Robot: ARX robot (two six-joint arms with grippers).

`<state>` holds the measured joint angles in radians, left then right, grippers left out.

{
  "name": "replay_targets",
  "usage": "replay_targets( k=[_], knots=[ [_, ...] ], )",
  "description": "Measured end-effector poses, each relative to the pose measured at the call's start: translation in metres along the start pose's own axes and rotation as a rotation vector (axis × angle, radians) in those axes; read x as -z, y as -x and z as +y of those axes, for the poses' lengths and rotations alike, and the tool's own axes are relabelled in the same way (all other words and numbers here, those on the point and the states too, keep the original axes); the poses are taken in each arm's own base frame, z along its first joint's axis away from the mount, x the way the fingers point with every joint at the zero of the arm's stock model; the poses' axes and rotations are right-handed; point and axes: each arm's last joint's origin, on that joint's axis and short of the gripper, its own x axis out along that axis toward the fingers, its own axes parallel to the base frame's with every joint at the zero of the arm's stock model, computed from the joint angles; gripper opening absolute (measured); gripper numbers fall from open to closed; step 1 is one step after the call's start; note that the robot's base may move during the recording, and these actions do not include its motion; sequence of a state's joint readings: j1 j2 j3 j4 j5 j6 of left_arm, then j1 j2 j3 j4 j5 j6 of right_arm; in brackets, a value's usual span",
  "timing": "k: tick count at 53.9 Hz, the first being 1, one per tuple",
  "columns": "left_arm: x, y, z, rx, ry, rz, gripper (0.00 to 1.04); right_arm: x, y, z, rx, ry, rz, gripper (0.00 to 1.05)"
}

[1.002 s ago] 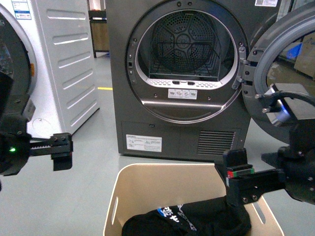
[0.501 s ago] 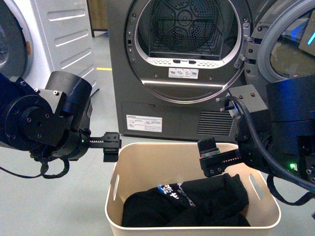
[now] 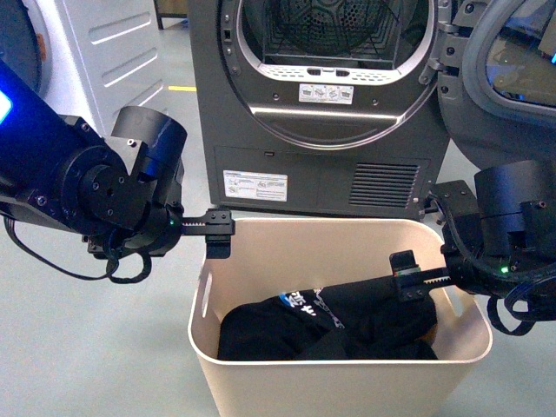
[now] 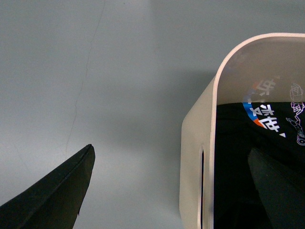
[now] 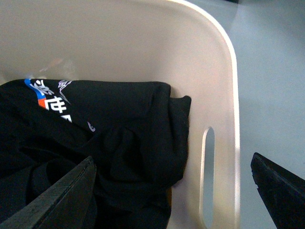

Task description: Move hamper under clothes hanger

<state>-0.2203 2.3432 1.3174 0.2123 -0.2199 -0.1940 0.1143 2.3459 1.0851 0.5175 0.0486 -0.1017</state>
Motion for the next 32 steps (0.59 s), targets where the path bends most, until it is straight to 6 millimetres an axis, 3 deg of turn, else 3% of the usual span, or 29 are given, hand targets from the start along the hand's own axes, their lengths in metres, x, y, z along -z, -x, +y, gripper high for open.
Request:
replay_targets(
  k=[16, 32],
  knots=[
    [0.010, -0.017, -0.005, 0.003, 0.005, 0.040, 0.98, -0.002, -0.010, -0.003, -0.033, -0.023, 0.006, 0.97],
    [0.017, -0.031, -0.029, 0.034, -0.028, 0.067, 0.98, -0.003, -0.016, -0.007, -0.032, -0.033, 0.025, 0.97]
  ],
)
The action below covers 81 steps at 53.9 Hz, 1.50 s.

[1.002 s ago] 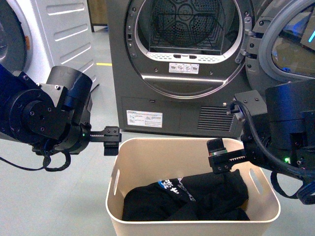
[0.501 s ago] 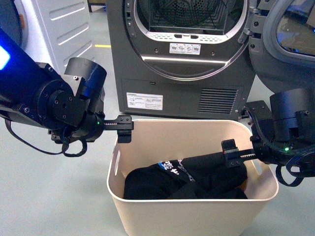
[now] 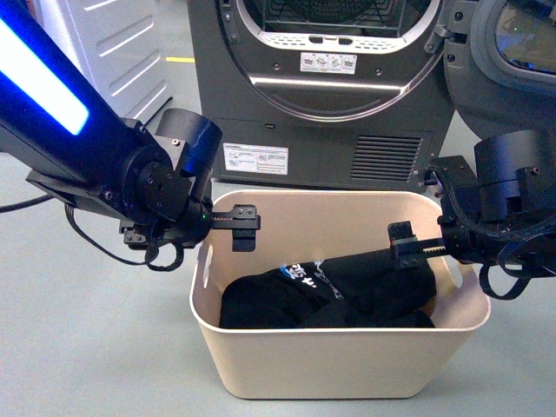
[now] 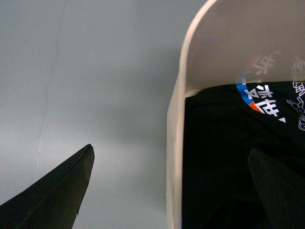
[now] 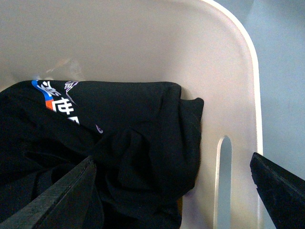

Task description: Move hamper under clothes hanger

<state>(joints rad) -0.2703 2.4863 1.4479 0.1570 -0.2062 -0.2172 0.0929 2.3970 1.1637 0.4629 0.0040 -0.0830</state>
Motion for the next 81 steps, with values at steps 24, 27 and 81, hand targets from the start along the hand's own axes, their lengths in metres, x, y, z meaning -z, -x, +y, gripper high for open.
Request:
replay_targets(
  k=[24, 27, 81],
  knots=[
    [0.005, -0.002, -0.005, 0.006, -0.008, 0.013, 0.98, -0.012, -0.023, -0.013, 0.022, -0.016, 0.040, 0.97],
    [0.006, -0.002, -0.004, 0.006, -0.009, 0.017, 0.98, -0.014, -0.026, -0.016, 0.037, -0.019, 0.048, 0.97],
    [0.014, 0.000, -0.011, 0.035, -0.008, 0.030, 0.98, -0.043, 0.000, -0.073, 0.031, -0.149, -0.025, 0.97]
  ],
)
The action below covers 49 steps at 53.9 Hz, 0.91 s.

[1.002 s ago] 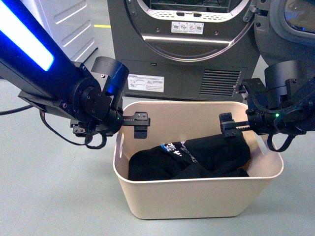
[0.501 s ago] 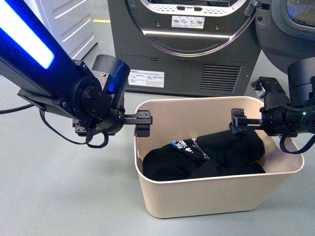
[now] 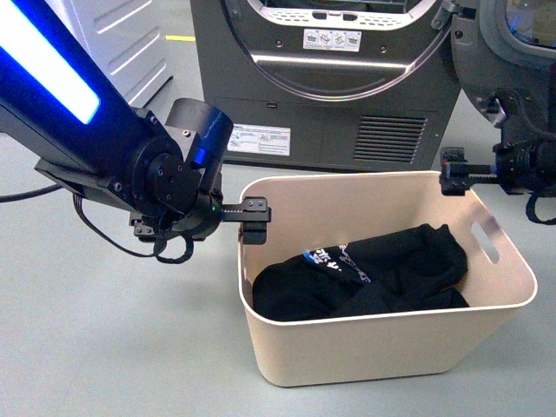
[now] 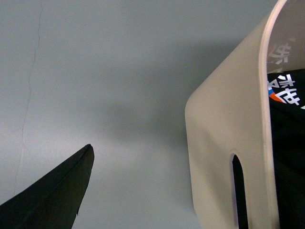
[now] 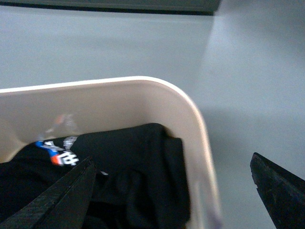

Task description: Move hamper under clothes hanger

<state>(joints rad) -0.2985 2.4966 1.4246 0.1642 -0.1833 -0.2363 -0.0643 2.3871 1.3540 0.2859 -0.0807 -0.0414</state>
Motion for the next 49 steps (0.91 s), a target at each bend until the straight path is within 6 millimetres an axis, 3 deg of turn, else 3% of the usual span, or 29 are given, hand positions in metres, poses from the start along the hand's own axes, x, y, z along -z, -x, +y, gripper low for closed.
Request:
replay_targets(
  k=[12, 29, 49],
  knots=[
    [0.000, 0.000, 0.000, 0.000, 0.002, -0.001, 0.98, 0.027, -0.014, -0.022, 0.064, 0.010, 0.066, 0.97],
    [0.001, 0.001, -0.003, 0.004, -0.003, 0.003, 0.98, 0.047, -0.023, -0.010, 0.060, 0.069, 0.109, 0.94],
    [-0.002, 0.001, -0.008, 0.011, -0.008, -0.002, 0.98, 0.065, -0.021, 0.001, 0.030, 0.097, 0.157, 0.26]
  ],
)
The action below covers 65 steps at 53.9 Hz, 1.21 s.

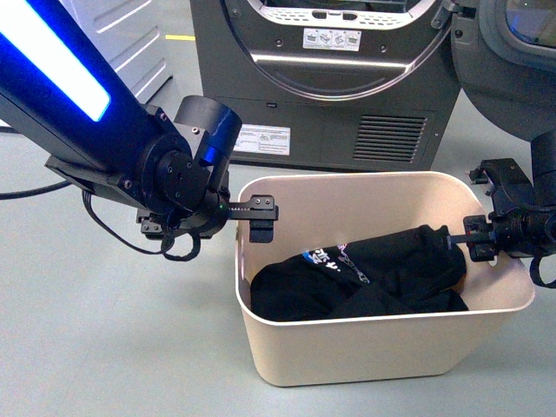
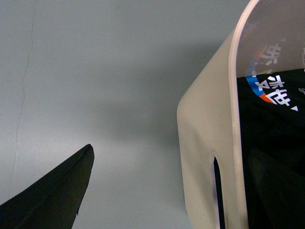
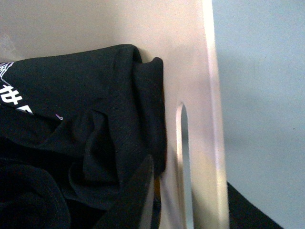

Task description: Move hamper under clothes hanger

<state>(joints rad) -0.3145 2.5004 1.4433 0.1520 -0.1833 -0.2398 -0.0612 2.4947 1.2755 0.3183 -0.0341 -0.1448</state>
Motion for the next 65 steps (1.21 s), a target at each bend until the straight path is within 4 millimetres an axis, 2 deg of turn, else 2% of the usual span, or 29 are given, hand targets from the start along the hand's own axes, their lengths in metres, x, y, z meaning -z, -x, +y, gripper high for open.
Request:
replay_targets(
  k=[5, 10, 28, 45, 47, 54, 59, 65],
  knots=[
    [0.001, -0.001, -0.001, 0.001, 0.001, 0.003, 0.98, 0.004, 0.002, 0.001, 0.007, -0.011, 0.020, 0.11],
    [0.003, -0.001, -0.002, 0.002, -0.001, 0.006, 0.98, 0.006, 0.005, 0.004, 0.003, -0.017, 0.033, 0.02],
    [0.004, -0.001, -0.006, 0.009, -0.004, 0.007, 0.98, 0.009, 0.013, 0.021, 0.001, -0.030, 0.081, 0.03],
    [0.010, -0.001, -0.005, 0.028, 0.035, 0.057, 0.98, 0.011, 0.015, 0.023, 0.023, -0.038, 0.091, 0.03],
    [0.011, -0.001, -0.005, 0.028, 0.042, 0.066, 0.95, 0.011, 0.015, 0.023, 0.025, -0.038, 0.091, 0.03],
    [0.017, -0.001, -0.004, 0.027, 0.102, 0.113, 0.70, 0.012, 0.015, 0.023, 0.027, -0.041, 0.090, 0.03],
    [0.018, -0.001, -0.003, 0.025, 0.110, 0.117, 0.59, 0.012, 0.015, 0.023, 0.028, -0.043, 0.089, 0.03],
    [0.019, 0.000, -0.003, 0.022, 0.126, 0.126, 0.40, 0.012, 0.015, 0.022, 0.028, -0.044, 0.088, 0.03]
  ],
)
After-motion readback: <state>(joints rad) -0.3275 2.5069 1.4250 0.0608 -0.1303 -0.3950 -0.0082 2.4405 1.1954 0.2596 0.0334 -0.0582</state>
